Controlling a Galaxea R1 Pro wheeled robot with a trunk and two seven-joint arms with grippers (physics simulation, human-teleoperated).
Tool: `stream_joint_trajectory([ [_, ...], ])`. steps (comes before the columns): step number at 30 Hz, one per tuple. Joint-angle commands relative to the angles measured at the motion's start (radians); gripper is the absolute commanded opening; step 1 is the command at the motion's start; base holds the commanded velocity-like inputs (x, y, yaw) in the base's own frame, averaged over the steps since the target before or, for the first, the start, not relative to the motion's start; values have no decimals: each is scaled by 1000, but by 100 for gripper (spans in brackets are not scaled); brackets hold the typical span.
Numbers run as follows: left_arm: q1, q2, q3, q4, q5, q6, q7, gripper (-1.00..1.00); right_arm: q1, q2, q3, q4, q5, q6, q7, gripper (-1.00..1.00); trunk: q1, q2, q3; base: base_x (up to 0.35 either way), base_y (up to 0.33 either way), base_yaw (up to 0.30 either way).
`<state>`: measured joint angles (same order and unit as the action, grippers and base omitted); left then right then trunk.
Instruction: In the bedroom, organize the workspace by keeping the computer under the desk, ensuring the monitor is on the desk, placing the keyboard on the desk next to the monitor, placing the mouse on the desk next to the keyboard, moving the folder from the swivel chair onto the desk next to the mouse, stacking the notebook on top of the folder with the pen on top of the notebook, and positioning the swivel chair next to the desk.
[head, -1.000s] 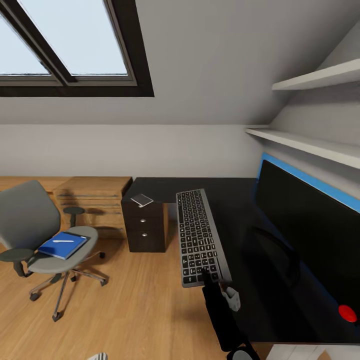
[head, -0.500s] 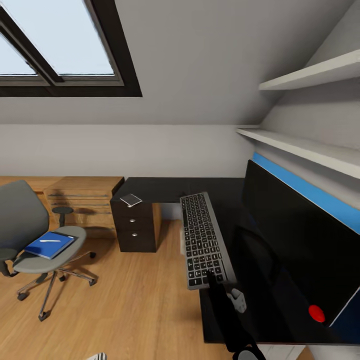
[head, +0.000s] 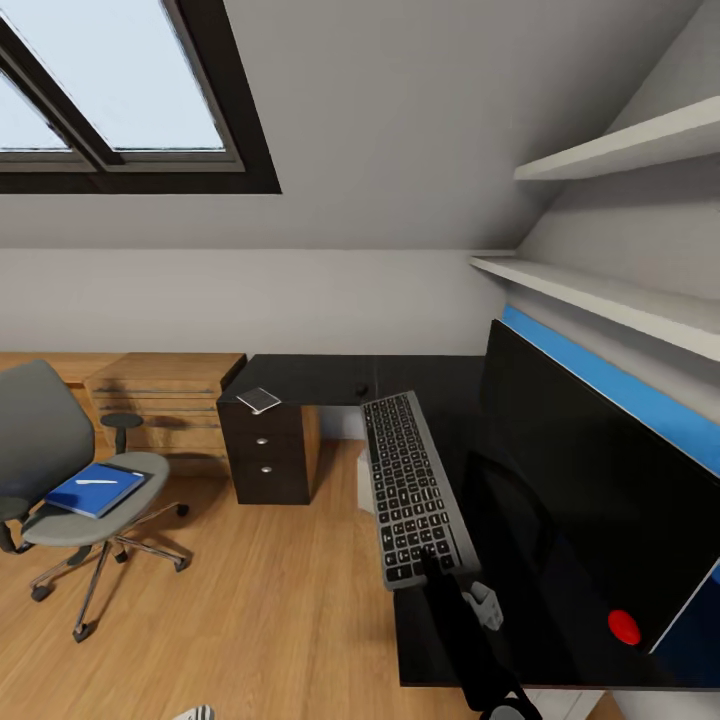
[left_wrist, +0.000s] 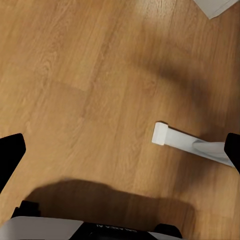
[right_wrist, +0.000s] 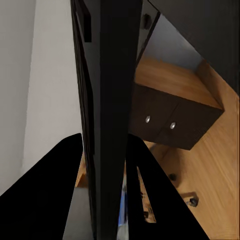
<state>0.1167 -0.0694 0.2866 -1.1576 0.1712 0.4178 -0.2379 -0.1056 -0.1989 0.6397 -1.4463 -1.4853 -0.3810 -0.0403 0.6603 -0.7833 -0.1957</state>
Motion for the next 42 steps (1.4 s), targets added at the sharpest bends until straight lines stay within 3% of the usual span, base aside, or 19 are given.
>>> stream_joint_trajectory([
  [1,0,-1,3,-2,7,8,-3,100,-2,-2,-2,3,-1,-3,-4,-100,0,-1,-1,0,0,0],
  [4,0,-2,3,-2,6,8,-5,100,-2,-5,-56,40,-13,35,-3,-100,0,-1,-1,0,0,0],
  [10,0,-3,0,-2,5,7,-6,100,-2,-6,-215,82,-32,235,53,-100,0,-1,-1,0,0,0],
  [14,0,-3,0,-2,5,7,-6,100,-2,-3,-270,130,-34,305,75,-100,0,-1,-1,0,0,0],
  [26,0,-4,-1,-2,5,7,-6,100,-7,4,-295,211,-38,323,76,-100,0,-1,-1,0,0,0],
  [31,0,-4,-1,-2,6,7,-6,100,-8,7,-304,219,-88,321,73,-100,0,-1,-1,0,0,0],
  [33,0,-4,-1,-2,6,7,-5,100,-8,15,-305,219,-98,318,73,-100,0,-1,-1,0,0,0],
  [39,0,-3,-1,-2,7,7,-5,100,-8,71,-325,222,-104,314,70,-100,0,-1,-1,0,0,0],
  [42,0,-3,0,-2,7,7,-5,100,-8,83,-330,223,-104,314,70,-100,0,-1,-1,0,0,0],
])
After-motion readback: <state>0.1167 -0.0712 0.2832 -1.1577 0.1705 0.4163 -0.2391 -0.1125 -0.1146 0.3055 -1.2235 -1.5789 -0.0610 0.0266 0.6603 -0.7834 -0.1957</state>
